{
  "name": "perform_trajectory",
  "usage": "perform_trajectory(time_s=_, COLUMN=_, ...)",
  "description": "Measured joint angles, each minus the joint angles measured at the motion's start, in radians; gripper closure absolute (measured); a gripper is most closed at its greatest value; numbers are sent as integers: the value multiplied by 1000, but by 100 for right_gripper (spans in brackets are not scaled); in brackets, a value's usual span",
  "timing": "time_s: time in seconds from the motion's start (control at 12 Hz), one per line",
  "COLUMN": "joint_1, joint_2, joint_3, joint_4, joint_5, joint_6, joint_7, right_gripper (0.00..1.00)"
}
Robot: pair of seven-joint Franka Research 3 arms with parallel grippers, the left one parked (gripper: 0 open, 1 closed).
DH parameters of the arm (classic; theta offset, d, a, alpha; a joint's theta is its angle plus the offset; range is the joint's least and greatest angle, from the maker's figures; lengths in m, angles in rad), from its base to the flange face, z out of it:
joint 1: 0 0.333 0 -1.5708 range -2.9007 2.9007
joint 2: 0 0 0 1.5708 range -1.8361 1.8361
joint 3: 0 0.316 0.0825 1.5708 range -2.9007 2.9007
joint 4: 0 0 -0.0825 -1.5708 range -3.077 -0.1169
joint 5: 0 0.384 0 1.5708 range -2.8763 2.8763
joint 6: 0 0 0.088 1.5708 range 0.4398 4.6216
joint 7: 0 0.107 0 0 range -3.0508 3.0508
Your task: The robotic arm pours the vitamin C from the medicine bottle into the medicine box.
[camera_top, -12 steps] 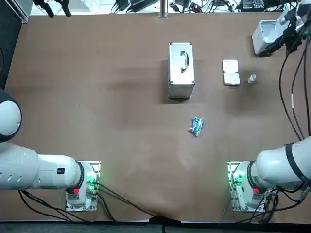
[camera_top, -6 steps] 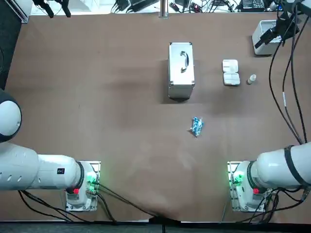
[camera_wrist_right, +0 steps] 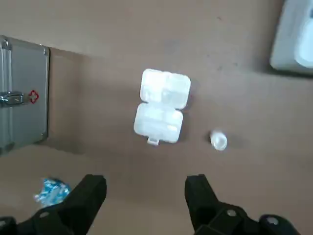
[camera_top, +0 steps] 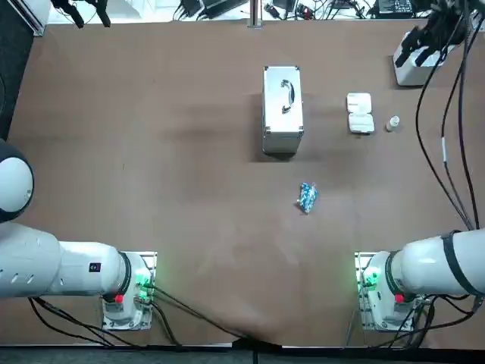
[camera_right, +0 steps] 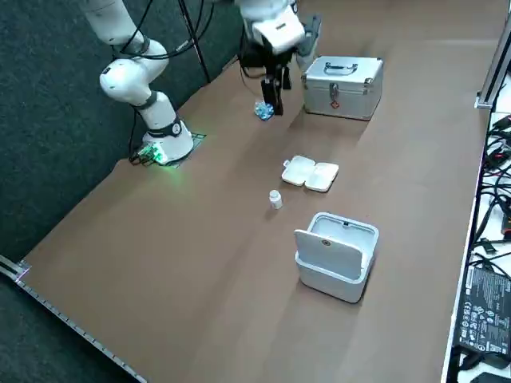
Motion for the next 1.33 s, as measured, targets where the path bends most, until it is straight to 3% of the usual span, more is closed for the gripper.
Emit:
perform_trajectory(time_s=0.5, joint_1=40, joint_2=-3, joint_3=51, joint_4=194, joint_5=-86, joint_6=-213, joint_7=245, right_gripper=0)
perform_trajectory(time_s=0.83, joint_1=38, joint_2=-2, joint_3=57, joint_4=318, joint_5=-88, joint_6=-322, joint_7=302, right_gripper=0)
perform_trajectory(time_s=1.33, joint_1=45, joint_2=2, joint_3=58, joint_4=388, joint_5=-142, joint_6=-341, joint_7=344, right_gripper=0)
